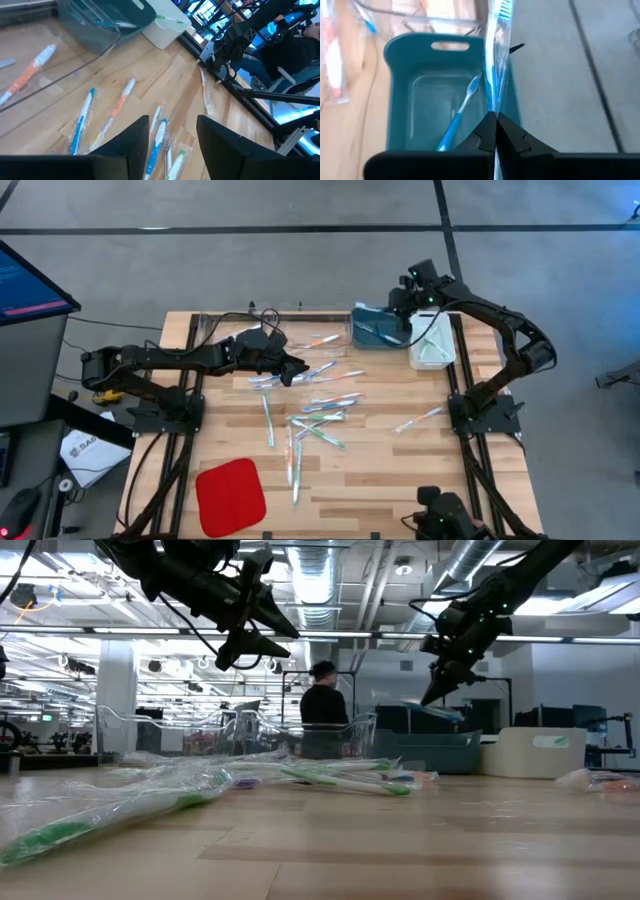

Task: Pick & Place Toothbrushes
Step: Put the blue toothbrush into the blue bin

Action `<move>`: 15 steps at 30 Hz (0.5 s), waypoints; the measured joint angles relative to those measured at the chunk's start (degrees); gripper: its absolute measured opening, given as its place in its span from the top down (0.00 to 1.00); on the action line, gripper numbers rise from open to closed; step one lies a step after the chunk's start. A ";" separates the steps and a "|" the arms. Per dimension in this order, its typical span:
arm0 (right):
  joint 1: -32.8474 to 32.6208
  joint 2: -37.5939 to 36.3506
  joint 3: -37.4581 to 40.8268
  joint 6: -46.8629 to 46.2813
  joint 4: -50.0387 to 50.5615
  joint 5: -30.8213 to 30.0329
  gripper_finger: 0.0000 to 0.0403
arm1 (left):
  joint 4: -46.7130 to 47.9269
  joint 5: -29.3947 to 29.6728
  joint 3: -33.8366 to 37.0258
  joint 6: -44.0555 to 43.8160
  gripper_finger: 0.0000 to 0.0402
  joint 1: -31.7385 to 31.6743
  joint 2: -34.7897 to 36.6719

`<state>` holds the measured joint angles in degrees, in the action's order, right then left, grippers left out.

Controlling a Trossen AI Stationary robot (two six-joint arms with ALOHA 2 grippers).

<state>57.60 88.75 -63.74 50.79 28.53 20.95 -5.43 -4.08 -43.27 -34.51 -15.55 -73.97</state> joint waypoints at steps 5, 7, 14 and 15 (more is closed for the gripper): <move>-0.17 0.02 0.02 11.23 3.15 0.00 1.00 | 0.02 0.01 0.00 -0.08 0.60 0.00 0.00; -0.12 0.02 0.02 14.41 2.82 0.02 1.00 | 0.02 -0.78 0.00 -0.80 0.60 0.00 0.00; 1.18 0.04 0.02 25.15 5.76 -0.06 1.00 | 0.16 -7.02 0.00 -6.11 0.60 -0.01 0.00; 1.10 0.04 0.02 25.99 5.76 -0.03 1.00 | 0.17 -7.40 0.00 -6.64 0.60 0.00 0.00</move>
<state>58.70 88.79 -63.72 76.78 34.29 20.93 -5.26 -11.48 -43.27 -41.14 -15.55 -73.97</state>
